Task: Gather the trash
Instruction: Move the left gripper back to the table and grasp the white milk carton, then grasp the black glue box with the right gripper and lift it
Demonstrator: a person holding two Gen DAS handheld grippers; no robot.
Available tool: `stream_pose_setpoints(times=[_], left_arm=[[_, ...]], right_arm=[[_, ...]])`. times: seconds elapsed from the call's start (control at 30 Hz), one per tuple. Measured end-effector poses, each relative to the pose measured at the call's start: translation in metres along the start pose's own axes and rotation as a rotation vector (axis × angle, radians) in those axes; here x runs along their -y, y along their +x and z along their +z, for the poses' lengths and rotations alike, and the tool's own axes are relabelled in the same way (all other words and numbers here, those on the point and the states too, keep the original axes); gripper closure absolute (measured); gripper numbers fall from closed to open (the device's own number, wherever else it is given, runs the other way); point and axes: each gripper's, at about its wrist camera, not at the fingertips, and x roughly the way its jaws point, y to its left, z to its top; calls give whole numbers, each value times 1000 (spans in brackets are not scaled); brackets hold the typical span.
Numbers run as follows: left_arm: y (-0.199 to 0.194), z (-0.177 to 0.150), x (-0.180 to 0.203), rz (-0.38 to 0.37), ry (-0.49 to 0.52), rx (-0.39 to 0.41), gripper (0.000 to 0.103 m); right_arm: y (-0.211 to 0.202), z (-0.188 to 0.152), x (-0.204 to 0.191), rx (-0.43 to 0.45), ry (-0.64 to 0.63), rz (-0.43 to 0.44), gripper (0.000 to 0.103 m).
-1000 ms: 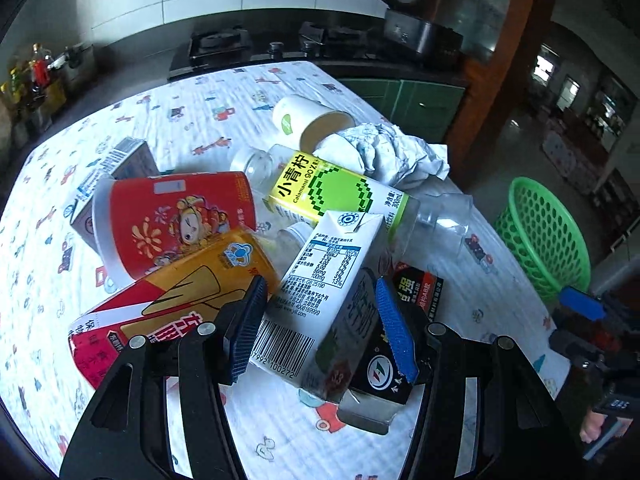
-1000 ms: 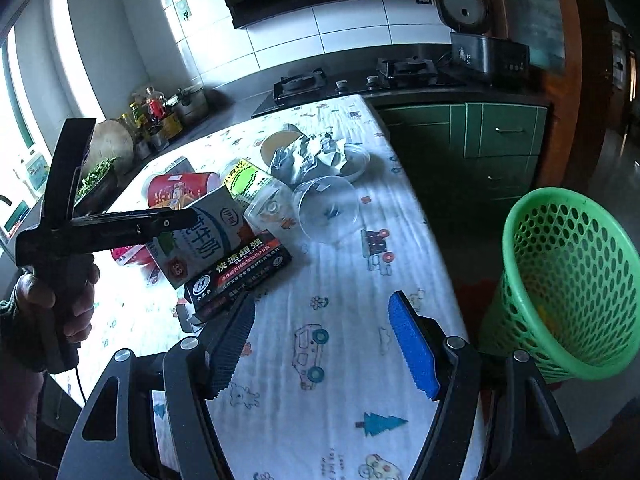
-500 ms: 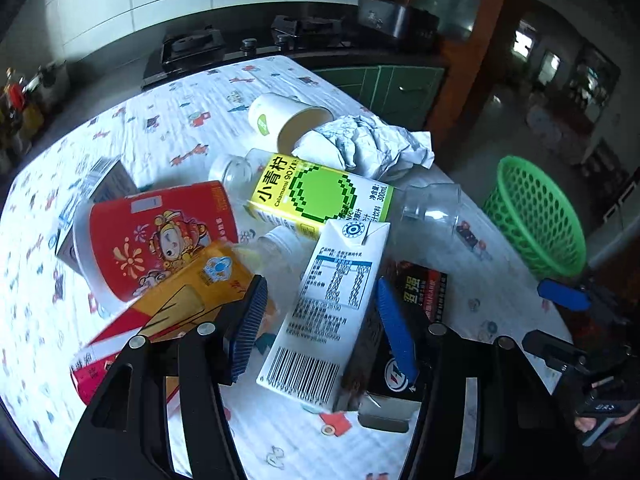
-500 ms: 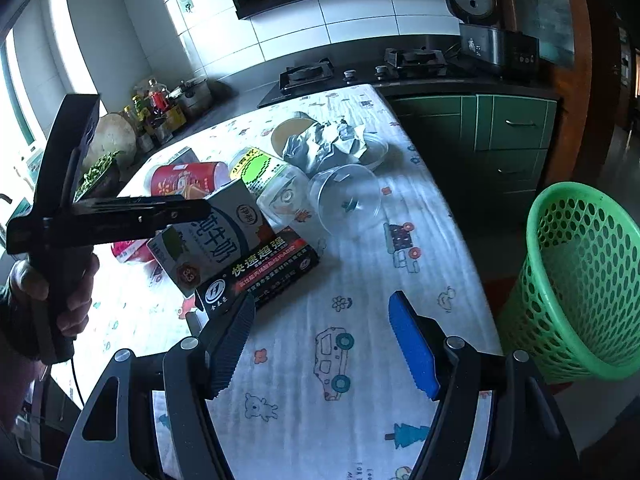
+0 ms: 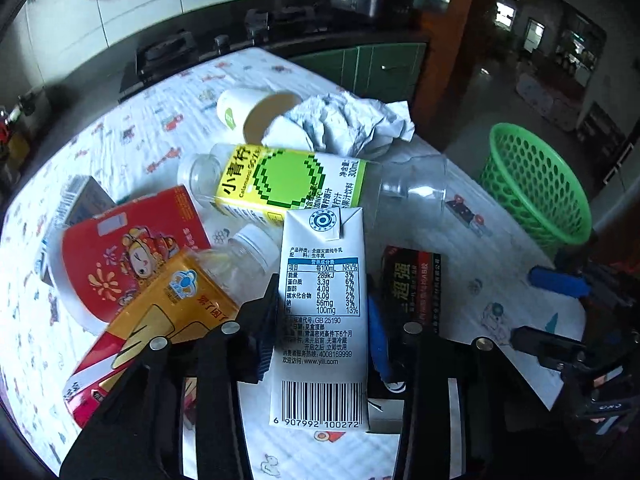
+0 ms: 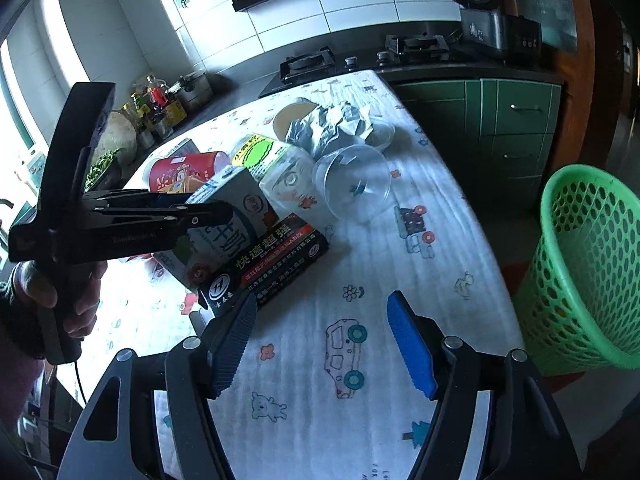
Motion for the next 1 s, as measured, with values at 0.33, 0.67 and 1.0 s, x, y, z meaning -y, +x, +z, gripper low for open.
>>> stream_pose_setpoints(times=[0.33, 0.67, 1.0], left_arm=[[-53, -1, -12, 41, -37, 137, 65], [-78, -9, -27, 70, -52, 199, 65], [-80, -16, -43, 65, -72, 202, 65]], right_arm=[[35, 5, -4, -93, 99, 107, 59], [60, 17, -19, -143, 176, 157, 57], [72, 27, -31, -118, 203, 103, 74]])
